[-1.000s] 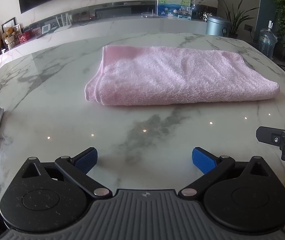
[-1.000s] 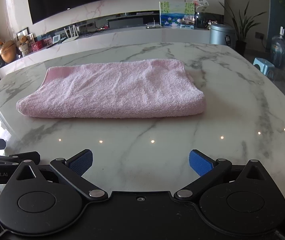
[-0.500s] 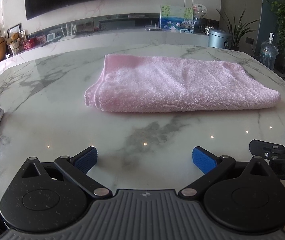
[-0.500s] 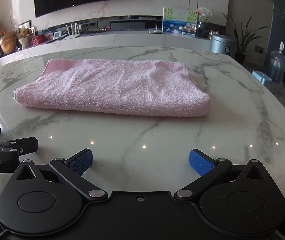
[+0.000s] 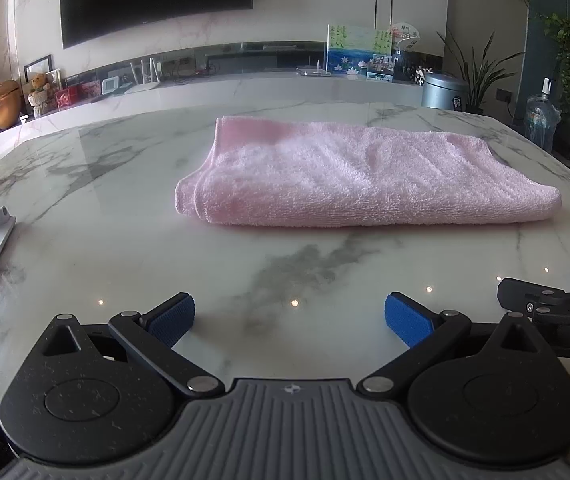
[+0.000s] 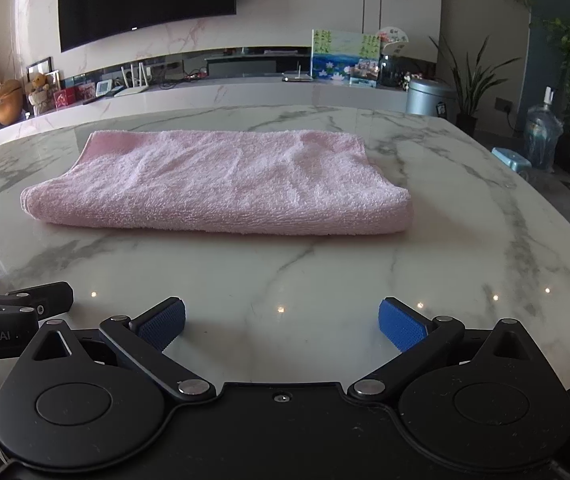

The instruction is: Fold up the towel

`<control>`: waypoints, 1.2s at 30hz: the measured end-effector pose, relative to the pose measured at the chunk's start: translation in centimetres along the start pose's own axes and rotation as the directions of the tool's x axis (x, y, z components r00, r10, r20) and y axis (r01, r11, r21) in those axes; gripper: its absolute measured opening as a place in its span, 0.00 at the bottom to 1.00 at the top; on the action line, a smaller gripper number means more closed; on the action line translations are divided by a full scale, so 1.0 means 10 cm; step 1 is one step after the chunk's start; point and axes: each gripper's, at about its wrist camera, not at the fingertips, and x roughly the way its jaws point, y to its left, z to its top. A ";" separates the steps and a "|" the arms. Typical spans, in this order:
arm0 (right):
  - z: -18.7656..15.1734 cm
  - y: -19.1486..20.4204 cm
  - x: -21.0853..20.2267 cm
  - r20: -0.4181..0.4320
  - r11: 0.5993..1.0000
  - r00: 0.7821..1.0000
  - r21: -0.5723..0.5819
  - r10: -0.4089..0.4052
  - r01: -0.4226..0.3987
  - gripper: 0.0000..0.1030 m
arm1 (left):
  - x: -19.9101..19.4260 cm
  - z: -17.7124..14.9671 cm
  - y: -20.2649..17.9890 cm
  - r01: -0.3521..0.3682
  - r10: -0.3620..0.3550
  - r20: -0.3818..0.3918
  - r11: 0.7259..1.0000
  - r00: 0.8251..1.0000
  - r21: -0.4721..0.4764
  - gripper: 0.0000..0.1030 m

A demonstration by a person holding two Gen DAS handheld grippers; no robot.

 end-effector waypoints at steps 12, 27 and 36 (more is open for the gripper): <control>-0.01 0.01 -0.02 -0.003 1.000 1.000 0.000 -0.002 0.002 1.00 | -0.04 -0.03 0.00 0.008 -0.008 -0.003 1.000 1.000 0.005 1.00; -0.03 0.00 -0.03 0.004 1.000 1.000 -0.007 0.004 -0.004 1.00 | -0.04 -0.04 0.01 0.026 -0.026 0.002 0.999 1.000 0.019 1.00; -0.03 -0.01 -0.02 0.021 1.000 1.000 -0.015 0.016 -0.016 1.00 | -0.04 -0.03 0.01 0.028 -0.028 0.000 0.999 1.000 0.018 1.00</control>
